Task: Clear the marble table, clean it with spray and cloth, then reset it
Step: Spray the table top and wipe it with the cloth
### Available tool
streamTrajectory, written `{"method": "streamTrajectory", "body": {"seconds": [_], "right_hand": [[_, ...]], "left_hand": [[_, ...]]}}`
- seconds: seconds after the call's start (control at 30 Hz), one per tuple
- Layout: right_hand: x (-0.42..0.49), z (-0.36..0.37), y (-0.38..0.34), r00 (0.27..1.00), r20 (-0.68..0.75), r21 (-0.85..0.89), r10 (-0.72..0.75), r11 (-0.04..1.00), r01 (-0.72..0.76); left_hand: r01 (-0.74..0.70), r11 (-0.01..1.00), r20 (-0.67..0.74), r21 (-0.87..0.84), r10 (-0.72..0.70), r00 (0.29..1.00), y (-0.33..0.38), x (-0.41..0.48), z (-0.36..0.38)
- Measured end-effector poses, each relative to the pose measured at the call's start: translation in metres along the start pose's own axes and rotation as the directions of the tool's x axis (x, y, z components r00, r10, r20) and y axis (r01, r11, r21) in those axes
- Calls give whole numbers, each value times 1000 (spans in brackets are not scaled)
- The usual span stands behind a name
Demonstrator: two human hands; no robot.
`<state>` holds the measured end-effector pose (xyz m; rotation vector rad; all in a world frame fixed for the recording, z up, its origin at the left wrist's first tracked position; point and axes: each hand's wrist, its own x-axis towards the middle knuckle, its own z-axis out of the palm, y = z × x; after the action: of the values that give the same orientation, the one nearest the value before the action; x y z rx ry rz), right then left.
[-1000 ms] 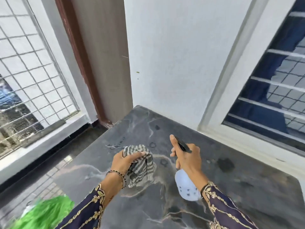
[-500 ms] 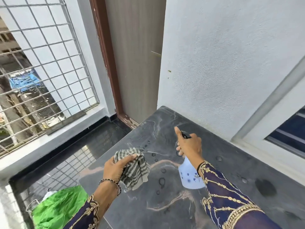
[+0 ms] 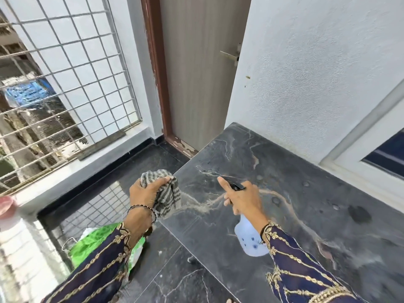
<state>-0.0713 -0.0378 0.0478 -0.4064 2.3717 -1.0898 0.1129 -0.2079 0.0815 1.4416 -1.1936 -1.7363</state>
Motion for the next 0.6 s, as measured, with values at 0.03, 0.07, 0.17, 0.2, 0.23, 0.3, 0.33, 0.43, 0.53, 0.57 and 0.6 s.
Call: {"method": "streamTrajectory", "body": {"seconds": [0.03, 0.07, 0.17, 0.2, 0.23, 0.3, 0.33, 0.43, 0.53, 0.57, 0.6], "right_hand": [[-7, 4, 1, 1000, 30, 16, 1, 1000, -1], [-14, 7, 2, 999, 53, 18, -7, 1000, 6], [-38, 12, 7, 998, 55, 1, -25, 1000, 25], [-44, 12, 10, 999, 22, -12, -27, 1000, 27], [-52, 11, 14, 999, -15, -40, -31, 999, 31], [-66, 9, 24, 995, -85, -114, -44, 993, 34], [-74, 5, 29, 993, -108, -132, -44, 991, 29], [-94, -12, 42, 993, -111, -21, 47, 999, -49], [-110, -31, 58, 994, -98, -11, 52, 999, -53], [-116, -35, 63, 994, -100, -28, 48, 998, -51], [-122, -40, 70, 993, -105, -33, 49, 998, -52]], "left_hand": [[-1, 1000, 0, 6, 1, 1000, -1, 1, -7], [-2, 1000, 0, 8, 2, 1000, 0, 1, -12], [-8, 1000, 16, 22, 8, 1000, -1, -1, -24], [-12, 1000, 24, 23, 11, 1000, -1, -2, -26], [-15, 1000, 33, 19, 14, 999, -1, -4, -26], [-23, 1000, 50, 16, 22, 999, -2, -9, -27], [-29, 999, 53, 22, 28, 998, -2, -12, -26], [-32, 999, 67, 37, 30, 997, -4, -16, -21], [-39, 999, 111, 33, 35, 993, -6, -22, -12], [-48, 998, 118, 41, 43, 992, -7, -24, -8], [-52, 997, 130, 55, 44, 991, -8, -27, -3]]}}
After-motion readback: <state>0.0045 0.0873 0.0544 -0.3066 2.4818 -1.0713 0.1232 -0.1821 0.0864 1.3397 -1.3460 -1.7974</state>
